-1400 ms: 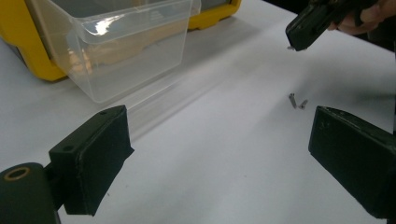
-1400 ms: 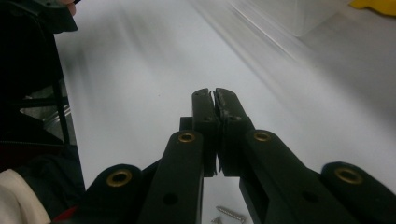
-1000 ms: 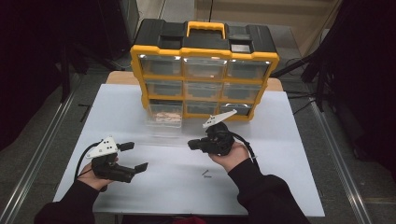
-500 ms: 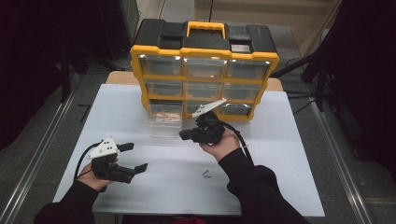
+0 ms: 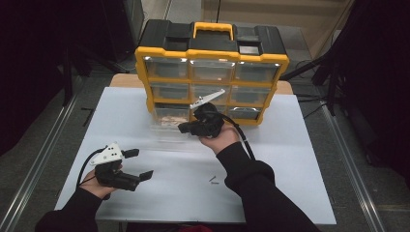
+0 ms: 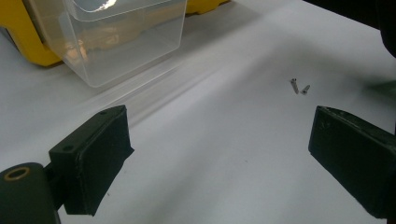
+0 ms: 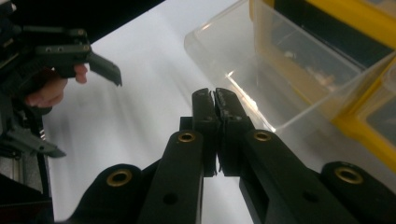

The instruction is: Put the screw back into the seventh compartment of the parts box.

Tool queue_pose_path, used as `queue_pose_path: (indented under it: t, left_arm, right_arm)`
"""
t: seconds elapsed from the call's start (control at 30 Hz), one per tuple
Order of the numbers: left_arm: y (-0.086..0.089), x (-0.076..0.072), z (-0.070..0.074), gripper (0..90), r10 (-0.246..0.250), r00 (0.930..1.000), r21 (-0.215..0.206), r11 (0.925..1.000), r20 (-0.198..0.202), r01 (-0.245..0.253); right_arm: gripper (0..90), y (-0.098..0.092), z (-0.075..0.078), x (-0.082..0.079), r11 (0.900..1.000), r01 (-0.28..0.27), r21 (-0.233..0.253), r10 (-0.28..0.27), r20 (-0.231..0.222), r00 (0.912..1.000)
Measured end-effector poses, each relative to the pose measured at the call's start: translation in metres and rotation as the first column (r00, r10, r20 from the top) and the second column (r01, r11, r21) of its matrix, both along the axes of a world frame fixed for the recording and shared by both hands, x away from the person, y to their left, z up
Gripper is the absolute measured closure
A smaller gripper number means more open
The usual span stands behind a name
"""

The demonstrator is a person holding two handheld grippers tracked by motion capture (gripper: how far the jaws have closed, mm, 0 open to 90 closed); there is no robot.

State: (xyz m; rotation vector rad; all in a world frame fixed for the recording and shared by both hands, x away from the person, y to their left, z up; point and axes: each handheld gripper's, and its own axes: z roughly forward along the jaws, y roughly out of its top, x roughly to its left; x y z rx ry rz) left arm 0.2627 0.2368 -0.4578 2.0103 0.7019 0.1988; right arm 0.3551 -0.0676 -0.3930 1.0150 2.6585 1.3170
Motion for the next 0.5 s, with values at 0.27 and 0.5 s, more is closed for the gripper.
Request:
queue_pose_path:
  t: [0.27, 0.5]
  left_arm:
    - [-0.001, -0.001, -0.001, 5.5, -0.003, 1.0, 0.005, 1.0, 0.002, 0.003]
    - [-0.001, -0.002, 0.0, 5.5, -0.012, 0.9999, 0.005, 0.9999, -0.002, 0.012]
  right_arm:
    - [89.4, 0.011, 0.006, 0.013, 1.0, 0.023, 0.003, -0.024, 0.024, 0.9994]
    - [89.3, 0.023, 0.004, 0.026, 0.999, 0.032, -0.037, -0.03, 0.054, 0.9981]
